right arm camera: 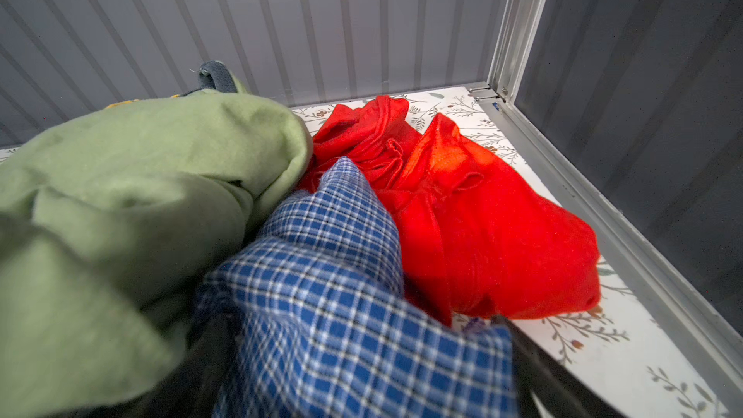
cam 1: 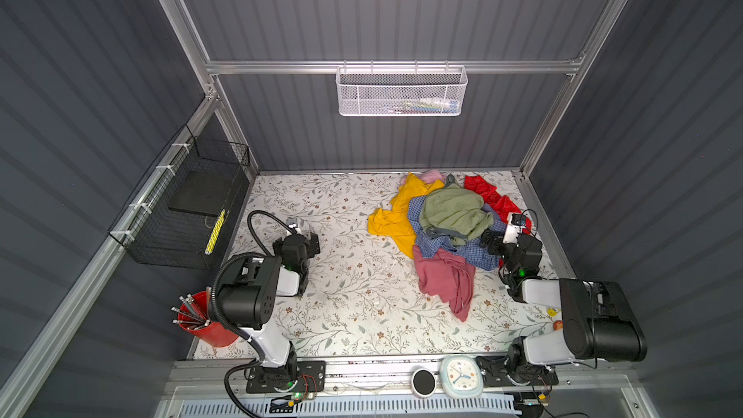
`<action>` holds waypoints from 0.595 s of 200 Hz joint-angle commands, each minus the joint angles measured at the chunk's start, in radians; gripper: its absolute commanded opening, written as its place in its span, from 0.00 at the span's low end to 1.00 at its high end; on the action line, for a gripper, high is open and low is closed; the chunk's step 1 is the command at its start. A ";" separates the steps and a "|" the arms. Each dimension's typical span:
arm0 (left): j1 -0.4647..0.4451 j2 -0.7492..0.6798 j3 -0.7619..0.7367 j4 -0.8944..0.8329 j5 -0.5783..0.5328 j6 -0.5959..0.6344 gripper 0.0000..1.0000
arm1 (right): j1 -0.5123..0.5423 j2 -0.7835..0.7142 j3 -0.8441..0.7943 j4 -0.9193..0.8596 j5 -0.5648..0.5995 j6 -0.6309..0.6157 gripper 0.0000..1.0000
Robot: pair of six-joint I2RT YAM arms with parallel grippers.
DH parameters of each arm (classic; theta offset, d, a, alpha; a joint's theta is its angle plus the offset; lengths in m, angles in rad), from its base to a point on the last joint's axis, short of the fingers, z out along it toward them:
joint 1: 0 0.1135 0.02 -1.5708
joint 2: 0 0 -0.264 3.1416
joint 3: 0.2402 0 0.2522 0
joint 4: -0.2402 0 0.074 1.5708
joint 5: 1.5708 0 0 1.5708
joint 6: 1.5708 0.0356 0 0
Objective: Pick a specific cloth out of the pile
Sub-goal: 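Lower the right gripper onto the pink ribbed shirt and close it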
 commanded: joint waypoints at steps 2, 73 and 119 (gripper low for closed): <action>0.006 -0.095 0.099 -0.245 -0.029 -0.021 1.00 | -0.001 -0.148 0.013 -0.147 0.018 0.027 0.99; -0.007 -0.316 0.177 -0.550 0.096 -0.215 1.00 | -0.007 -0.496 0.119 -0.681 -0.176 0.279 0.97; -0.097 -0.379 0.184 -0.628 0.126 -0.252 1.00 | 0.039 -0.583 0.140 -0.881 -0.269 0.436 0.85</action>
